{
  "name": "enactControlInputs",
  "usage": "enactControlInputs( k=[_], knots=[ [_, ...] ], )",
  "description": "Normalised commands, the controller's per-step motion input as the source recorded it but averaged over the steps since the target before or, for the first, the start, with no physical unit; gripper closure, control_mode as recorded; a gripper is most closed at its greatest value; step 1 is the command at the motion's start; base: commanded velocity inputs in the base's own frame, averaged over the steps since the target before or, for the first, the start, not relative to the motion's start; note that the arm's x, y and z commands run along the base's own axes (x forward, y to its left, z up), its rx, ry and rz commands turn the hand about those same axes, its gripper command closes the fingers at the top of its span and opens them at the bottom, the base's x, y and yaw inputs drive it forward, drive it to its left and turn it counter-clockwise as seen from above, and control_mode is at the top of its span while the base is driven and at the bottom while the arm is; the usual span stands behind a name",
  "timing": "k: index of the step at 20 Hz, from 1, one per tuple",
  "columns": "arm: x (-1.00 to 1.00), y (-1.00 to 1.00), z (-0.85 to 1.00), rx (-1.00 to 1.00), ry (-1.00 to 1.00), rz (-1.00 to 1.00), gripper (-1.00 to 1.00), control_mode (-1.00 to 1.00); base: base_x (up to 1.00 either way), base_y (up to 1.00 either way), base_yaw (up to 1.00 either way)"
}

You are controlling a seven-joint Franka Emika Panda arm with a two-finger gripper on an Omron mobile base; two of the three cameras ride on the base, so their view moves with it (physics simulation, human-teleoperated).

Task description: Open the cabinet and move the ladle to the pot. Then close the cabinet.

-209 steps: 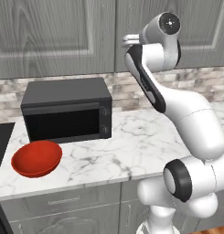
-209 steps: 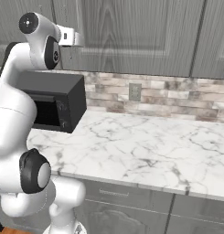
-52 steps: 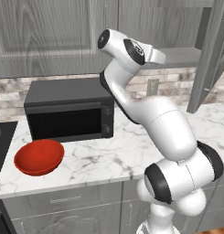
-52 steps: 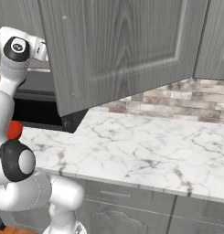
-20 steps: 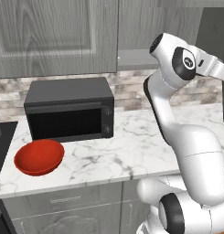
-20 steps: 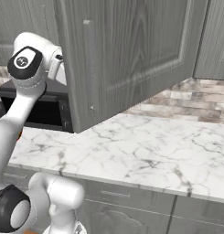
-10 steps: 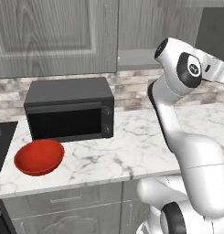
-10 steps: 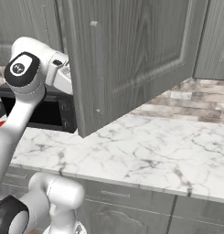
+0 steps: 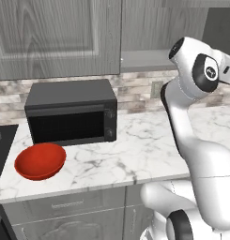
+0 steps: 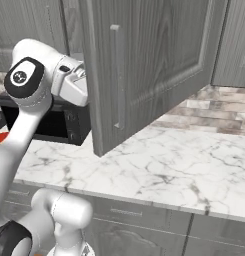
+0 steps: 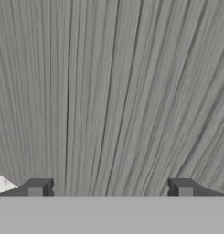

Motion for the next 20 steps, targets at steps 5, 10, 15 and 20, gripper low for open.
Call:
enactControlInputs(
  k=[5, 10, 15, 20],
  knots=[
    [-0.25, -0.25, 0.09, 0.0, 0.0, -0.01, -1.0, -1.0, 0.0, 0.0, 0.0],
    [-0.1, 0.24, 0.05, 0.0, -0.01, 0.05, -1.0, -1.0, 0.0, 0.0, 0.0],
    [0.0, 0.93, 0.0, 0.02, -0.02, 0.35, -1.0, -1.0, 0.0, 0.0, 0.0],
    [0.06, 0.99, 0.0, 0.06, 0.0, 0.52, -1.0, -1.0, 0.0, 0.0, 0.0]
  ],
)
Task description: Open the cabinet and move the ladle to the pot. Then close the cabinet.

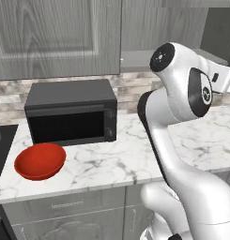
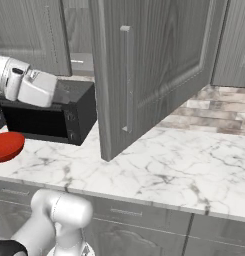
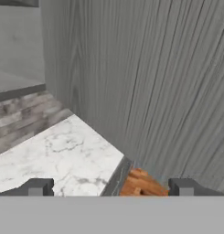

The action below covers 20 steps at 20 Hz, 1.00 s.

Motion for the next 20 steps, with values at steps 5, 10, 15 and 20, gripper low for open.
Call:
enactControlInputs(
  k=[5, 10, 15, 20],
  knots=[
    [0.28, 0.81, 0.01, 0.14, 0.0, 0.54, -1.0, -1.0, 0.0, 0.0, 0.0],
    [0.44, 0.69, 0.02, 0.16, 0.0, 0.49, -1.0, -1.0, 0.0, 0.0, 0.0],
    [0.5, 0.56, 0.03, 0.14, 0.0, 0.39, -1.0, -1.0, 0.0, 0.0, 0.0],
    [0.55, 0.31, 0.0, 0.07, 0.0, 0.25, -1.0, -1.0, 0.0, 0.0, 0.0]
  ],
)
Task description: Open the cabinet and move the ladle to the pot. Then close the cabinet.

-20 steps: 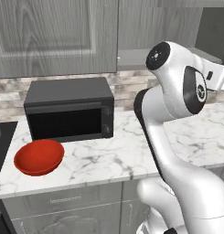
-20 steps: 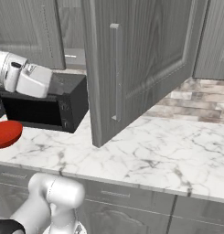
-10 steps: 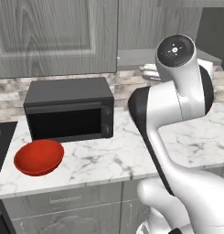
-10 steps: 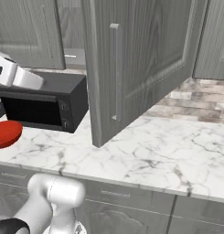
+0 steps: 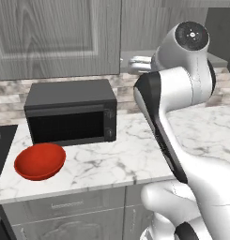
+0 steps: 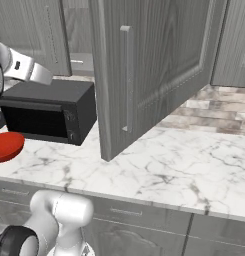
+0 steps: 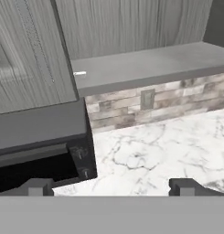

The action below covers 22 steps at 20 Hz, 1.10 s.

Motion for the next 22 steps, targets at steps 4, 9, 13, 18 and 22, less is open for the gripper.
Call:
enactControlInputs(
  k=[4, 9, 13, 18, 22],
  knots=[
    [0.61, 0.25, 0.01, 0.02, 0.0, 0.16, -1.0, -1.0, 0.0, 0.0, 0.0],
    [0.48, 0.34, 0.07, 0.03, 0.0, 0.12, -1.0, -1.0, 0.0, 0.0, 0.0],
    [0.44, 0.35, 0.11, 0.03, 0.0, 0.09, -1.0, -1.0, 0.0, 0.0, 0.0],
    [0.44, 0.26, 0.12, 0.0, -0.05, 0.05, -1.0, -1.0, 0.0, 0.0, 0.0],
    [0.43, 0.13, 0.09, 0.0, -0.1, 0.01, -1.0, -1.0, 0.0, 0.0, 0.0]
  ],
)
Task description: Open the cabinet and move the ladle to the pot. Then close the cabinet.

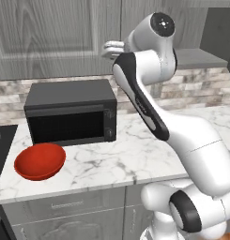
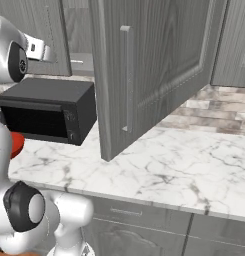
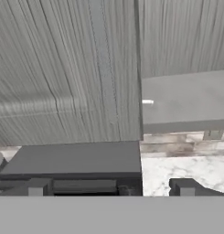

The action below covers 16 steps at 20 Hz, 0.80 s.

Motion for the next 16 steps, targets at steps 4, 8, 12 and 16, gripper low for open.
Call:
enactControlInputs(
  k=[4, 8, 12, 16],
  knots=[
    [0.41, 0.1, 0.08, 0.0, -0.11, 0.0, -1.0, -1.0, 0.0, 0.0, 0.0],
    [0.45, 0.06, 0.07, 0.0, -0.07, 0.0, -1.0, -1.0, 0.0, 0.0, 0.0],
    [0.46, 0.01, 0.06, 0.0, -0.03, 0.0, -1.0, -1.0, 0.0, 0.0, 0.0],
    [0.39, 0.02, 0.09, 0.0, -0.02, 0.0, -1.0, -1.0, 0.0, 0.0, 0.0]
  ],
)
